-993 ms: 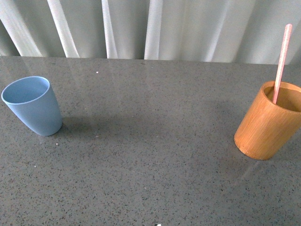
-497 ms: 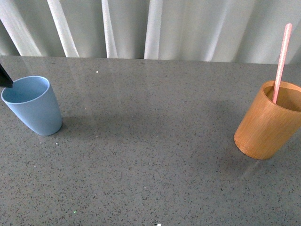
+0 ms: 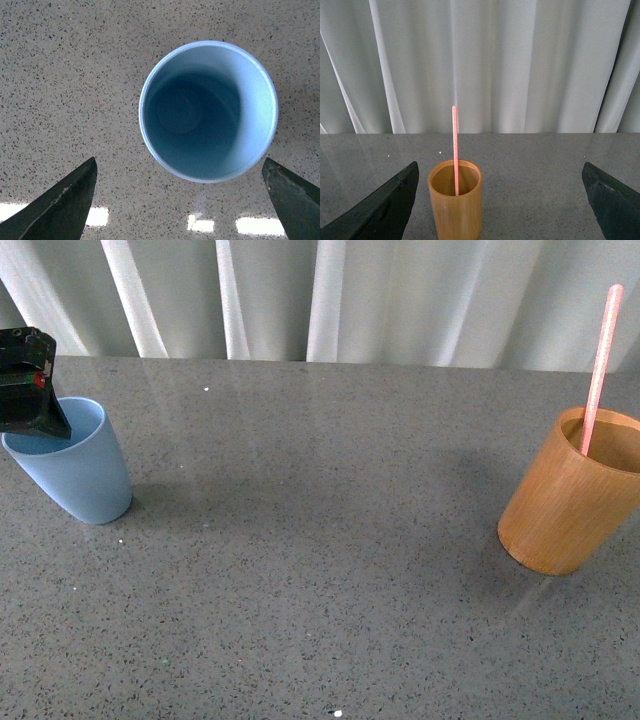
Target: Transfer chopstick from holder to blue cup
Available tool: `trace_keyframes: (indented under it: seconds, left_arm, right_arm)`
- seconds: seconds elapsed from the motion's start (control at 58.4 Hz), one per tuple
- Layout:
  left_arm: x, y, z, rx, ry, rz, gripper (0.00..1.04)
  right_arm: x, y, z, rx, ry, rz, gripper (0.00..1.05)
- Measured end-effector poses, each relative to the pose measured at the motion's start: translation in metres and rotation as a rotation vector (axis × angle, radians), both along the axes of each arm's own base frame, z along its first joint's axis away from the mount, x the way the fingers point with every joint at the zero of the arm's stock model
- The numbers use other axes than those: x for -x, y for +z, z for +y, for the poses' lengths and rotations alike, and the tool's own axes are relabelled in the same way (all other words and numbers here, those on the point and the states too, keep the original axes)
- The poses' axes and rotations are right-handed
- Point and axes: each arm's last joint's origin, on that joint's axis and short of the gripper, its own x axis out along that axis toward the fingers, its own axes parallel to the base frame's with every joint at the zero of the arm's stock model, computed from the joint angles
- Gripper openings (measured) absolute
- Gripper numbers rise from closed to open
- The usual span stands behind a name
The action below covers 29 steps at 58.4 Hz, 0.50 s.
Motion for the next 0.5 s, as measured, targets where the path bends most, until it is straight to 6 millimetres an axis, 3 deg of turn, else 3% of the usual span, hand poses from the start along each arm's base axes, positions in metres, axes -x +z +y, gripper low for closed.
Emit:
trace_keyframes:
  seconds: [0.497]
  left_arm:
    - [-0.024, -0.028, 0.006, -0.046, 0.036, 0.051, 0.98]
  right_arm:
    - [0.0, 0.0, 0.0, 0.0, 0.0, 0.0, 0.95]
